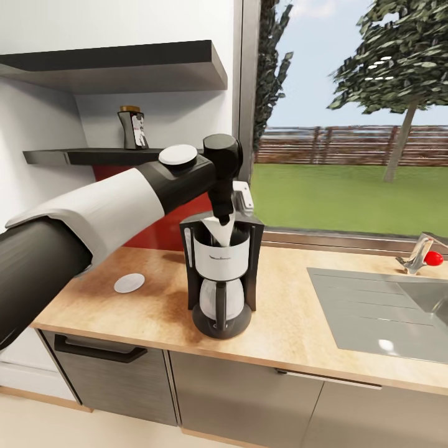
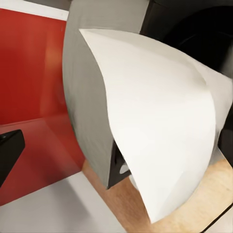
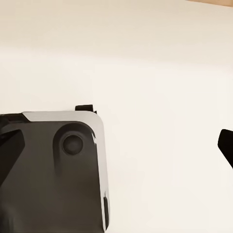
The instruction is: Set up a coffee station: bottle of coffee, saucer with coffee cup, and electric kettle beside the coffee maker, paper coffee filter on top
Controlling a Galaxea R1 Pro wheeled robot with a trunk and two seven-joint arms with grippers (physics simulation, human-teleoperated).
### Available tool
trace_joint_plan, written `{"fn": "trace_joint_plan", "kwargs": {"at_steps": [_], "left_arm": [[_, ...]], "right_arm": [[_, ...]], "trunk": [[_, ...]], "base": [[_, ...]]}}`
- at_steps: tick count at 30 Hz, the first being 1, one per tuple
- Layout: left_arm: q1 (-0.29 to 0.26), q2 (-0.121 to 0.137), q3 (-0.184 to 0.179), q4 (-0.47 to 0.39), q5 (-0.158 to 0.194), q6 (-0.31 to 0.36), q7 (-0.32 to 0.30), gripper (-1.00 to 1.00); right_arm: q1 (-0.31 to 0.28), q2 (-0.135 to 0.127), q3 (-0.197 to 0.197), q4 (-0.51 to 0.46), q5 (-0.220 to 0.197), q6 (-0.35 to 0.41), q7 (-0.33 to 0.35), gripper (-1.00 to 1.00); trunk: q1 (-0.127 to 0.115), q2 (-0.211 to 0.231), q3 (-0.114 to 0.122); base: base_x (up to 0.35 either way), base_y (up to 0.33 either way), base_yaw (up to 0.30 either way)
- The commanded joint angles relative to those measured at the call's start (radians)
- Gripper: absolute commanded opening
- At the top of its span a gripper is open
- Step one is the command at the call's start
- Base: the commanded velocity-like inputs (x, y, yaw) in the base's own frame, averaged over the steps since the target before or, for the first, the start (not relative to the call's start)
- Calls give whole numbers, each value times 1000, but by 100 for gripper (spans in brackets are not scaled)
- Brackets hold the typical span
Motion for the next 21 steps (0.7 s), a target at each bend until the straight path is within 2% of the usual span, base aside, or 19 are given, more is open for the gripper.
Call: {"fn": "trace_joint_plan", "kwargs": {"at_steps": [1, 13, 18, 21], "left_arm": [[-2, 0, -1, -1, -12, 6, -10, 100], [-6, 0, -2, 0, -15, 5, -9, 100], [-19, 0, 10, 2, -81, 6, -8, 100], [-22, 0, 22, 2, -91, 6, -8, 100]], "right_arm": [[-1, 0, -5, 1, 0, -3, 1, 100], [-1, 0, -4, 1, 0, -3, 1, 100], [-1, 0, -4, 1, 0, -3, 1, 100], [-1, 0, -4, 1, 0, -3, 1, 100]], "trunk": [[1, -2, -2], [1, -2, -2], [1, -2, -2], [1, -2, -2]], "base": [[0, 0, 0], [0, 0, 0], [0, 0, 0], [0, 0, 0]]}}
